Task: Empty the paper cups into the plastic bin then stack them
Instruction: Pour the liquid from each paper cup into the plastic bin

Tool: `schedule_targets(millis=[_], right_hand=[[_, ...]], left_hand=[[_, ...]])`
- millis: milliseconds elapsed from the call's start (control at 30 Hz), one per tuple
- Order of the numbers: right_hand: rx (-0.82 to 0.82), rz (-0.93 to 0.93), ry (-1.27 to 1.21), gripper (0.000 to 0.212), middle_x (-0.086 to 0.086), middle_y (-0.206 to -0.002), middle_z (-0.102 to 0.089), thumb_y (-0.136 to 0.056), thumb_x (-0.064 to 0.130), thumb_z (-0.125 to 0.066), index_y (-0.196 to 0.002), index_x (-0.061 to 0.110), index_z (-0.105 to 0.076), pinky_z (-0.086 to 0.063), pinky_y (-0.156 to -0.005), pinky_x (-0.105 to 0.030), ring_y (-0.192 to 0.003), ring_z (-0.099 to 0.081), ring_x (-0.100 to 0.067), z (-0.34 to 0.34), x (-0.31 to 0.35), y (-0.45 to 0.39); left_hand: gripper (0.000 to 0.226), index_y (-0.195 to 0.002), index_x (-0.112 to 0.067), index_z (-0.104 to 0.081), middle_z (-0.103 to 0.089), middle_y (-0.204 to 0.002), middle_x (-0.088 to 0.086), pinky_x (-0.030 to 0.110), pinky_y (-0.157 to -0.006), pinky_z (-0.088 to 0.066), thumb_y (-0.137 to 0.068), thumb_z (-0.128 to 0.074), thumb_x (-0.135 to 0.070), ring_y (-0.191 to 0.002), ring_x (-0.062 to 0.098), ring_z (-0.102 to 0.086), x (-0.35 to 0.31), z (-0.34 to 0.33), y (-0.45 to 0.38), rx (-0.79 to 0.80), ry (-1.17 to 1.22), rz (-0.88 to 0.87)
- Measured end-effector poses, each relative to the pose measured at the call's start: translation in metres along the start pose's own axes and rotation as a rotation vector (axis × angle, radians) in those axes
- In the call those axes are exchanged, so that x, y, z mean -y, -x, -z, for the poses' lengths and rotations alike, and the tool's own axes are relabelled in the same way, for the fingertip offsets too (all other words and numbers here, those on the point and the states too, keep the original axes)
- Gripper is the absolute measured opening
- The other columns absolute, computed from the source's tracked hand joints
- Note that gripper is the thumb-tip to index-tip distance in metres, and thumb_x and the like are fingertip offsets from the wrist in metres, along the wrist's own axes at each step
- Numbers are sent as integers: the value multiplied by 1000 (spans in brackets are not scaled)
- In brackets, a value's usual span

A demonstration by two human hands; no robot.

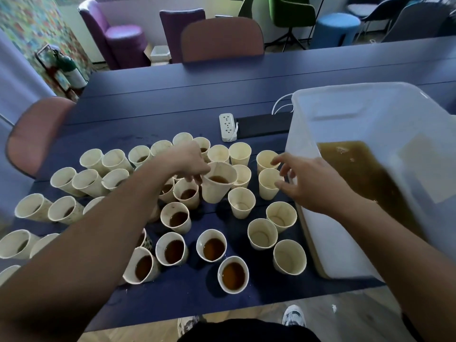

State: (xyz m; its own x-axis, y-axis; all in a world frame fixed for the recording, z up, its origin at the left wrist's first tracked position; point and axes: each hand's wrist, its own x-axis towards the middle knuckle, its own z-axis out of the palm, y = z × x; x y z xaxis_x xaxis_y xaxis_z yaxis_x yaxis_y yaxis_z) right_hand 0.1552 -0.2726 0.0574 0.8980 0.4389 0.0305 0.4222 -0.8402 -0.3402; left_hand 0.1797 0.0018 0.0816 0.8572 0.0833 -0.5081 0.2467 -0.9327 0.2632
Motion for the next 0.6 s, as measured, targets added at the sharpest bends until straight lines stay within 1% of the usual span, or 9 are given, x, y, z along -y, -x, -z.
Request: schedule_targets(millis=[67, 100, 167, 233, 300, 333, 433, 533, 600], right_hand=[[89, -24, 18, 48, 11, -115, -65, -89, 47, -66, -133, 39, -46, -52, -92, -37, -104, -62, -20, 1, 3, -1], [131, -38, -12, 56, 10, -121, -62, -88, 49, -68, -137, 39, -43, -50, -93, -34, -109, -60, -19, 1, 6, -2], [192, -58, -133, 78, 7, -138, -54, -82, 51, -75, -146, 38, -32, -43, -95, -30, -120, -55, -17, 2, 12, -4], [176, -69, -270, 95, 6, -147, -47, -76, 51, -81, -150, 38, -22, -39, -97, -29, -129, -49, -16, 3, 21, -5], [66, -64, -402, 98, 8, -145, -48, -71, 51, -85, -147, 35, -24, -39, -99, -28, -129, -48, -15, 5, 26, -5], [-15, -62, -469, 98, 11, -141, -50, -70, 49, -86, -145, 34, -26, -41, -99, -26, -125, -49, -11, 7, 28, -5], [-261, -84, -607, 92, 22, -122, -48, -69, 43, -89, -140, 30, -33, -40, -81, -8, -102, -52, 7, 18, 27, -3], [-416, -95, -667, 83, 22, -113, -50, -71, 35, -89, -133, 30, -35, -46, -72, -6, -102, -51, 12, 31, 21, 3], [-480, -108, -690, 78, 25, -111, -50, -73, 29, -88, -129, 33, -34, -49, -71, -7, -102, -52, 10, 39, 14, 10]], left_hand=[[24, -78, -5, -74, -77, -74, -3, 14, -41, -40, -88, -55, -14, -58, 13, -60, -14, 18, 15, -56, 67, -51], [25, -77, -5, -74, -76, -70, -4, 16, -43, -40, -88, -55, -15, -56, 11, -59, -20, 25, 23, -82, 89, -88], [26, -73, -8, -75, -74, -64, -6, 21, -54, -43, -88, -57, -18, -51, 6, -56, -34, 39, 35, -116, 152, -155], [26, -73, -9, -76, -76, -68, -5, 23, -58, -45, -88, -59, -20, -50, 6, -51, -48, 48, 44, -128, 226, -219], [26, -73, -8, -77, -77, -72, -4, 18, -51, -41, -88, -59, -20, -48, 4, -49, -63, 54, 52, -137, 271, -276], [27, -74, -7, -77, -77, -73, -4, 17, -50, -40, -88, -58, -20, -47, 3, -49, -71, 56, 55, -143, 284, -302], [28, -81, 1, -76, -76, -70, -2, 24, -55, -39, -89, -58, -19, -51, 8, -49, -94, 59, 62, -144, 352, -372], [29, -83, 7, -73, -71, -60, -2, 21, -49, -37, -89, -59, -17, -61, 16, -48, -113, 57, 66, -139, 436, -428], [30, -85, 6, -72, -72, -61, -1, 20, -48, -36, -92, -60, -21, -60, 17, -45, -125, 53, 67, -120, 496, -462]])
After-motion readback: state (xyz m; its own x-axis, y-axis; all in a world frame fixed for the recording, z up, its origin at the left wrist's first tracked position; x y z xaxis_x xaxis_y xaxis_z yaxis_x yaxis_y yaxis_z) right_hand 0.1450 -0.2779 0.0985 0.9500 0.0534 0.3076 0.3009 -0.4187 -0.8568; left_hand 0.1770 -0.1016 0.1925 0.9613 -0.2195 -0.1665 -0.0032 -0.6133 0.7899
